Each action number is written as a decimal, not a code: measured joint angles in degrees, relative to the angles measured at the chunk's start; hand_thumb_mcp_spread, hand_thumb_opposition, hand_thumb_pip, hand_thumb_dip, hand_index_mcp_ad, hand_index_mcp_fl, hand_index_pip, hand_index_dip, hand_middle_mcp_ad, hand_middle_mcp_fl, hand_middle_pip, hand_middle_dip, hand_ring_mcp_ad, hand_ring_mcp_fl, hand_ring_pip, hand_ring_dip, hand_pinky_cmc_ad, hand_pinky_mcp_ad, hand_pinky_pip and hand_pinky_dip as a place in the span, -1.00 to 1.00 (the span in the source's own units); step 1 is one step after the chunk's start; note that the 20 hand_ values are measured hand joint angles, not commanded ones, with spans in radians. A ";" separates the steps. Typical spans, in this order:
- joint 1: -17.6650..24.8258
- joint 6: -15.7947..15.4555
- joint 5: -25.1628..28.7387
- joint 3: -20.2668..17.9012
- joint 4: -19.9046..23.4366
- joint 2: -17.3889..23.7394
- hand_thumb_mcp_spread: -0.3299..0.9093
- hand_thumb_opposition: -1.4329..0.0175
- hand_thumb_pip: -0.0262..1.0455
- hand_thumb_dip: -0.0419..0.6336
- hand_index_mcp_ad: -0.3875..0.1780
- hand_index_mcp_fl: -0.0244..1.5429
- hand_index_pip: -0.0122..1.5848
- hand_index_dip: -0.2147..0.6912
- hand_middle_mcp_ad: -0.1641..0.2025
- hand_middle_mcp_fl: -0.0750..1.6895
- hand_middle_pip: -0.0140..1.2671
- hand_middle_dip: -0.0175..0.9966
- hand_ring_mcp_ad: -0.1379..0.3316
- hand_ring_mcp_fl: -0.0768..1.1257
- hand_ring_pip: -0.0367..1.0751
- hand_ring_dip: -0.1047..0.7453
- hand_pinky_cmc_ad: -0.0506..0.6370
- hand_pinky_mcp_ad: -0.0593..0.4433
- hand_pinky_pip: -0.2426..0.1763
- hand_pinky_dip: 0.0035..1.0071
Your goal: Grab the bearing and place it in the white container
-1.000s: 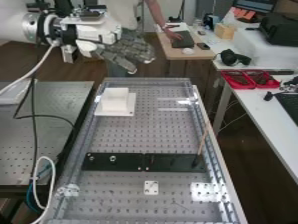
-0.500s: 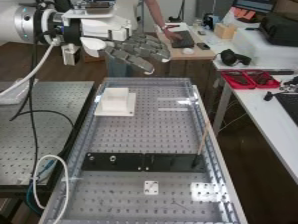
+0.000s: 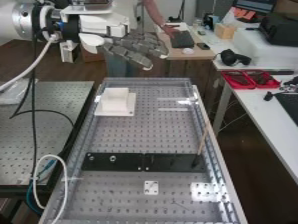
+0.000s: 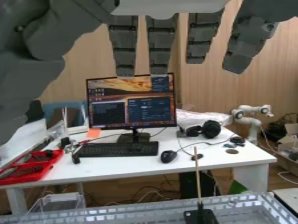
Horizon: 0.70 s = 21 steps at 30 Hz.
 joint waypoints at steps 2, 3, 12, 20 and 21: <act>-0.02 0.00 -0.01 -0.12 0.11 0.11 -0.11 0.12 -0.43 -0.79 -0.02 -0.69 -0.87 0.06 0.13 -0.81 -0.78 -0.56 0.28 -0.85 -0.75 -0.63 0.25 0.49 -0.20 -0.69; -0.05 0.13 -0.06 -0.22 0.22 0.19 -0.11 0.12 -0.43 -0.79 -0.02 -0.69 -0.87 0.06 0.13 -0.80 -0.78 -0.56 0.28 -0.85 -0.74 -0.63 0.25 0.49 -0.20 -0.69; -0.22 -0.55 -1.03 -0.50 0.25 0.09 -0.11 0.12 -0.43 -0.79 -0.02 -0.73 -0.87 0.06 0.13 -0.80 -0.78 -0.56 0.28 -0.85 -0.75 -0.63 0.25 0.49 -0.20 -0.69; -0.16 -2.46 -0.83 -0.76 0.07 -0.11 -0.11 0.12 -0.43 -0.79 -0.02 -0.73 -0.87 0.05 0.13 -0.80 -0.78 -0.56 0.28 -0.85 -0.75 -0.63 0.25 0.49 -0.20 -0.69; -0.16 -2.73 -0.83 -0.81 0.07 -0.11 -0.11 0.12 -0.43 -0.79 -0.02 -0.73 -0.87 0.05 0.13 -0.80 -0.78 -0.56 0.28 -0.85 -0.75 -0.63 0.25 0.49 -0.20 -0.69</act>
